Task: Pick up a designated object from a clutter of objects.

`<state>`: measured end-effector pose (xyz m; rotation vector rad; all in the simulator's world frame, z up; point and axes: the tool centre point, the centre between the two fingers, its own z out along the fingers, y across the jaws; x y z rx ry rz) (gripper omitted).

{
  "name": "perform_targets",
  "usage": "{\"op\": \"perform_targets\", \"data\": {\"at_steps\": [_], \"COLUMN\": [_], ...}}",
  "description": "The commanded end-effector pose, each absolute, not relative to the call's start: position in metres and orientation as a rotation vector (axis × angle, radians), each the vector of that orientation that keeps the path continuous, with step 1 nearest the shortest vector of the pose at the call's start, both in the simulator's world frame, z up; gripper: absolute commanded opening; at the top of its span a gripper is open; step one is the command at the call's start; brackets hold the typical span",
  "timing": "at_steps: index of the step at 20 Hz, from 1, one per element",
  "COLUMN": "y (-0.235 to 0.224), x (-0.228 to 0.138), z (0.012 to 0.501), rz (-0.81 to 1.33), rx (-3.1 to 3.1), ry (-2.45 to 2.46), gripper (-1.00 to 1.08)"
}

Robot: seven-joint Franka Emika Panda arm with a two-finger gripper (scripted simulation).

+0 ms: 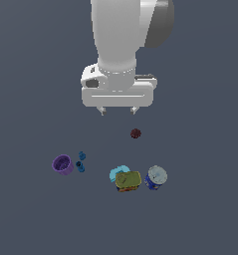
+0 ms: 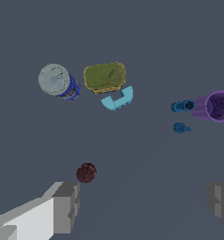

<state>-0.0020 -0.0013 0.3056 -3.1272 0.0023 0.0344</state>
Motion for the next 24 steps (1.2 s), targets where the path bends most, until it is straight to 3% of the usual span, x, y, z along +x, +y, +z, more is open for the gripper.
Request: {"op": "perform_targets", "data": {"at_steps": [1,24], "y": [-0.001,-0.005], "x": [-0.002,0.011], "z": [0.306,0.293], "rz": [0.034,0.032], "rx": [-3.127,-3.138], "ry": [0.002,0.104], "gripper": [1.0,1.0]}}
